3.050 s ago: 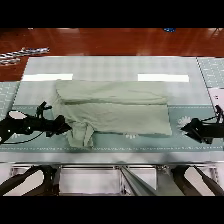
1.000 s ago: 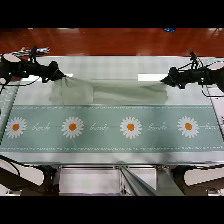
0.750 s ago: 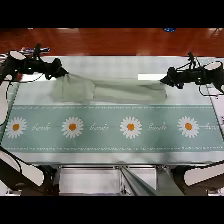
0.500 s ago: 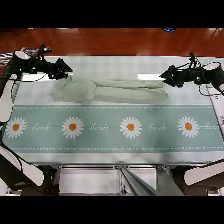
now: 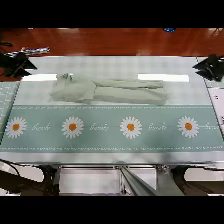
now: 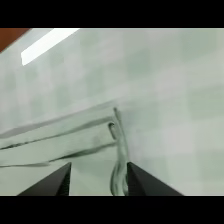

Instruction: Fold the shirts.

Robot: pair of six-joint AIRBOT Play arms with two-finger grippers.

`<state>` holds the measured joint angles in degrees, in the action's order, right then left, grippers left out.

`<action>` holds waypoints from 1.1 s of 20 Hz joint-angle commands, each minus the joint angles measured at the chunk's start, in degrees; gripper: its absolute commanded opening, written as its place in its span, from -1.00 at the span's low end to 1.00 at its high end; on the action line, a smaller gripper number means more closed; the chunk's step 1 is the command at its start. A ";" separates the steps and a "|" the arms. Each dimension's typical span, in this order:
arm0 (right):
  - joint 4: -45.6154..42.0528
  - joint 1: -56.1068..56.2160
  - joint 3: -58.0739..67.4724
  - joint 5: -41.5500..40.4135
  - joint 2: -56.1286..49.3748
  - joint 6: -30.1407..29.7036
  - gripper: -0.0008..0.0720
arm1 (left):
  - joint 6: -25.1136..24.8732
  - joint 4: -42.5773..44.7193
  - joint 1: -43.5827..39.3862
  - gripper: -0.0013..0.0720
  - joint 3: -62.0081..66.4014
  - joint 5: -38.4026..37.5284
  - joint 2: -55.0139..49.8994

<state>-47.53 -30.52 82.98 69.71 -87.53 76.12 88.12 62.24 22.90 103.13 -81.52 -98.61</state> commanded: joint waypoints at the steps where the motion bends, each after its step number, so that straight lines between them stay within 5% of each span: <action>1: -7.34 -4.76 -10.45 -5.77 6.93 2.69 0.14 | -0.85 4.00 1.38 0.42 -13.09 11.74 15.30; 5: 0.26 -1.33 -22.16 -13.18 3.80 1.25 0.14 | -5.55 -1.60 -7.91 0.42 -41.81 28.48 35.56; 8: 4.46 3.19 -22.10 -13.97 -1.75 0.37 0.14 | -5.51 -1.84 -16.35 0.42 -54.51 32.00 41.94; 19: 11.65 17.18 -12.17 -12.09 -16.22 0.28 0.13 | -5.35 -5.33 -24.46 0.42 -56.83 33.11 38.56; 20: 11.58 18.49 -10.64 -12.35 -16.85 0.26 -0.04 | -5.35 -5.33 -24.46 0.42 -56.83 33.09 38.56; 22: 11.56 20.13 -7.65 -12.04 -16.39 -1.16 -0.92 | -5.35 -5.33 -24.46 0.42 -56.83 33.11 38.56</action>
<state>-37.23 -13.41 71.50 57.52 -102.96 75.99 82.76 57.43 -1.32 46.44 -48.53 -60.01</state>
